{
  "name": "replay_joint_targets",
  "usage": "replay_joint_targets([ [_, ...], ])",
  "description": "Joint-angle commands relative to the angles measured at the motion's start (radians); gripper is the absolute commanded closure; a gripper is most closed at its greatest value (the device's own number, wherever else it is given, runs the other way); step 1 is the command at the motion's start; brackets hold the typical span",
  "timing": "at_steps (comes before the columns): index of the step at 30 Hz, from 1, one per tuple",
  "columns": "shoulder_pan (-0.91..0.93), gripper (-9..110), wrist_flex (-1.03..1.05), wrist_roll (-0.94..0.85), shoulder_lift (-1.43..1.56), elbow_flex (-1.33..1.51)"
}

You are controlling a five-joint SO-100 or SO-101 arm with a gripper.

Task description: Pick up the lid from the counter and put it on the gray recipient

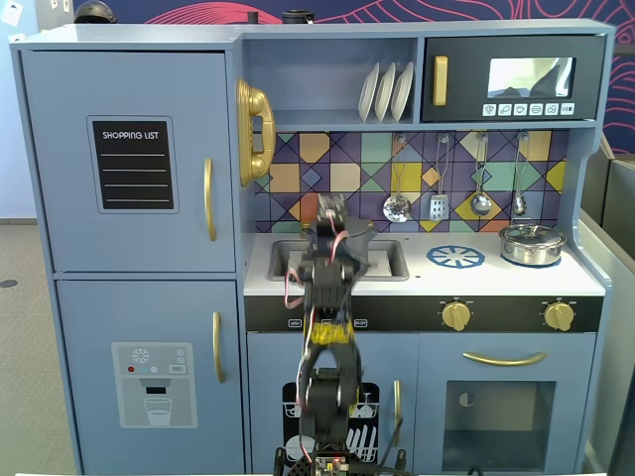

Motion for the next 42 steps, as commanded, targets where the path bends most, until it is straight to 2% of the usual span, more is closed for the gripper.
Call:
replay_joint_targets([
  [1, 0.025, 90, 0.183, 0.014, 0.156, 0.071],
  [4, -0.003, 102, 0.321, 0.026, 0.153, 0.135],
  [7, -0.020, 102, 0.336, 0.077, 0.123, 0.256],
  [12, -0.051, 102, 0.176, 0.183, 0.121, 0.545],
  [18, -0.081, 102, 0.144, 0.086, 0.153, 0.773],
  [22, -0.106, 102, 0.310, 0.130, 0.156, 0.790],
  [26, -0.115, 99, 0.531, -0.046, 0.156, 0.790],
  [27, -0.118, 98, 0.549, 0.018, 0.156, 0.790],
  [28, -0.118, 98, 0.552, 0.110, 0.156, 0.790],
  [29, -0.114, 97, 0.549, 0.130, 0.156, 0.790],
  [42, -0.107, 94, 0.555, 0.091, 0.158, 0.790],
])
